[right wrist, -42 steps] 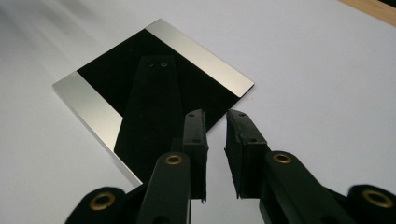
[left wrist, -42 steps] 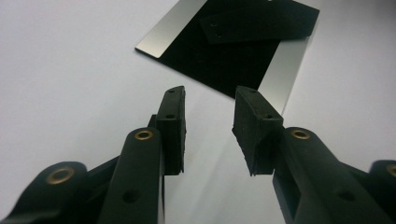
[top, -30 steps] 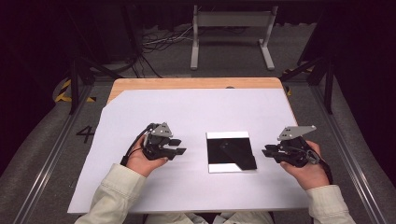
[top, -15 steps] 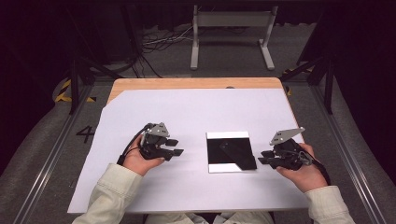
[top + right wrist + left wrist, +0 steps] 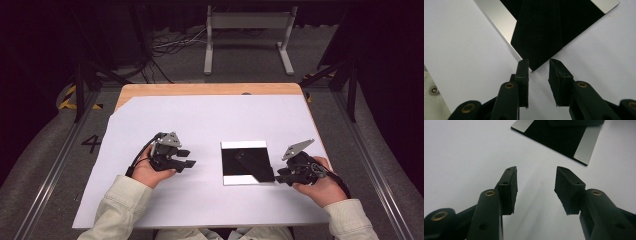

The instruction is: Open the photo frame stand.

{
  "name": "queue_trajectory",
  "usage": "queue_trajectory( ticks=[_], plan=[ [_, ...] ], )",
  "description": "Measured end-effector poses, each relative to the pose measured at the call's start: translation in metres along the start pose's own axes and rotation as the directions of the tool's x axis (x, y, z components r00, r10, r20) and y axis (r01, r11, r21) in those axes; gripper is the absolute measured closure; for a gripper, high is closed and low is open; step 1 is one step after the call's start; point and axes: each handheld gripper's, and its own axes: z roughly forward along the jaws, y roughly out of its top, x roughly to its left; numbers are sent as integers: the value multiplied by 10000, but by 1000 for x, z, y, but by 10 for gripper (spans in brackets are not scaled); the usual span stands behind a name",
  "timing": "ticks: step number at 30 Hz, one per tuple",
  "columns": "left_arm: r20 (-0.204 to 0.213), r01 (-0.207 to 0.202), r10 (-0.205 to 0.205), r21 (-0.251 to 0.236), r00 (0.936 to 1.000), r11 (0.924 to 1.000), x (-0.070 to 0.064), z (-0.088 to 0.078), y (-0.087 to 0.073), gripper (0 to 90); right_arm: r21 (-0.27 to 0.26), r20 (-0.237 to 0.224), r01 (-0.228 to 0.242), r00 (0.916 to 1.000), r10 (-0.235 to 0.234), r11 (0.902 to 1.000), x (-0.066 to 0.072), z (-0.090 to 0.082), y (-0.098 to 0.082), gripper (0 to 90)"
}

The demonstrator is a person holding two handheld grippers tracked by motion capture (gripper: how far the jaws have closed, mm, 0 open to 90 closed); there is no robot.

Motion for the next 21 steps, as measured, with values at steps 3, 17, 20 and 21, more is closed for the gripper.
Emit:
queue_trajectory(
  ticks=[3,17,20,21],
  plan=[
    [-1,-10,10,7,10000,10000,0,1,0,536,264,-25,-11,10000,12,9997,0,4,0,696],
    [109,-31,29,204,9999,9998,-2,7,-1,535,1006,-120,-14,9999,27,9949,-2,16,-3,725],
    [96,-49,46,222,9999,9997,-3,8,-1,534,1148,-113,77,9999,-65,9934,-1,19,-3,752],
    [97,-58,56,214,9999,9998,-2,8,-1,534,1187,-124,90,9999,-76,9929,-1,20,-3,759]
  ],
)
